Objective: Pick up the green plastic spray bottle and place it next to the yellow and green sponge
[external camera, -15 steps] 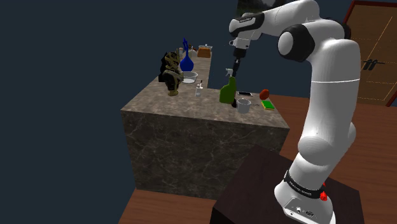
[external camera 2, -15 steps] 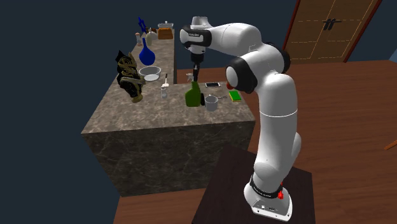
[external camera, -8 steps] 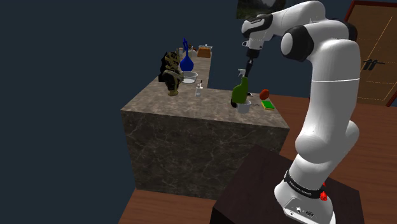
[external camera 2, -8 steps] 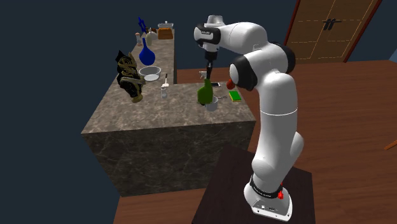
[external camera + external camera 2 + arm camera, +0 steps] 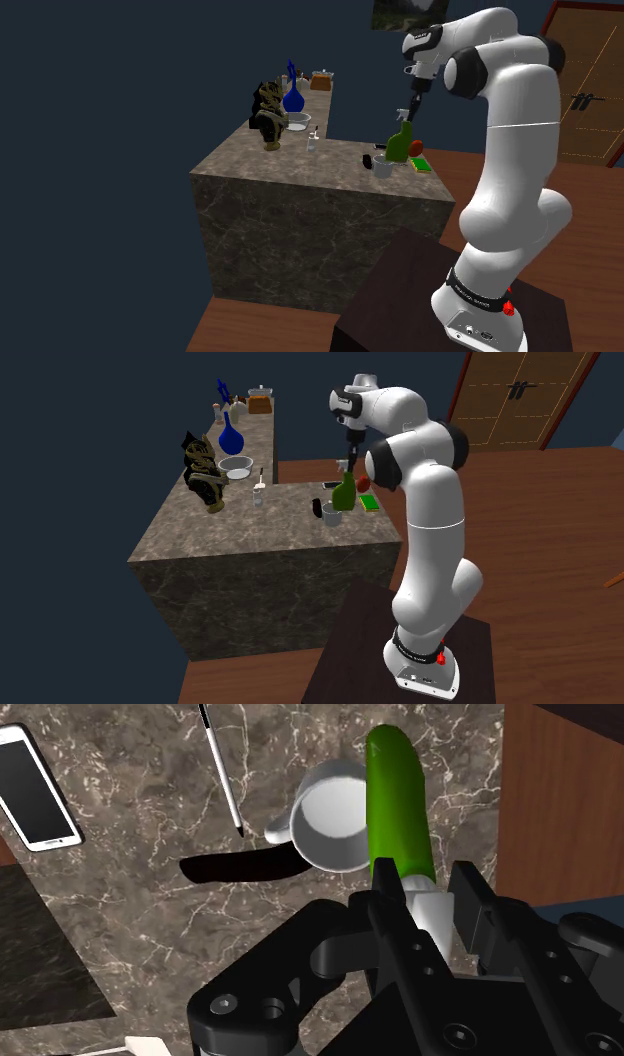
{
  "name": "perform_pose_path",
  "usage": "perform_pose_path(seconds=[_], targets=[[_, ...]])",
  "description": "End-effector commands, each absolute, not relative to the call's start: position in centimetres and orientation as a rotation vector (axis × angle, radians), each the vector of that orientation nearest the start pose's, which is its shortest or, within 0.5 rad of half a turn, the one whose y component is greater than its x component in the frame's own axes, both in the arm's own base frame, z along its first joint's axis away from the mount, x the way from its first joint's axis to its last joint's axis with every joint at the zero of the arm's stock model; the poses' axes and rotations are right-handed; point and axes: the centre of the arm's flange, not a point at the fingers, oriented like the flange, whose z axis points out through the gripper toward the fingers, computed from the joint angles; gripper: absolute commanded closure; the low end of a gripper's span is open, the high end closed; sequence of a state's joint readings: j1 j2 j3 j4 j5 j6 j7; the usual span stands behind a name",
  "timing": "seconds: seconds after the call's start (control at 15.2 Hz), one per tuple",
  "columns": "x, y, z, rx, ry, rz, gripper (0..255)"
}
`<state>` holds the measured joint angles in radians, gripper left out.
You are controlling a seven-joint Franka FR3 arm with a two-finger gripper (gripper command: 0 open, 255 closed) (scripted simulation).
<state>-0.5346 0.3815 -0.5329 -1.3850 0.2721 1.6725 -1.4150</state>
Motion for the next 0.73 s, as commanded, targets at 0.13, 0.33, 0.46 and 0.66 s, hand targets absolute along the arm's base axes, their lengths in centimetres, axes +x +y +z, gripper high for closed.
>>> perform_pose_path(seconds=[0.13,0.33,0.46,0.66], targets=[[35.4,-57.4,51.5,-3.029,-0.526,-0.094,255],[32.7,-60.3,51.5,-3.029,-0.526,-0.094,255],[30.9,-62.3,51.5,-3.029,-0.526,-0.094,255],[29.8,-63.5,51.0,-3.029,-0.526,-0.094,255]])
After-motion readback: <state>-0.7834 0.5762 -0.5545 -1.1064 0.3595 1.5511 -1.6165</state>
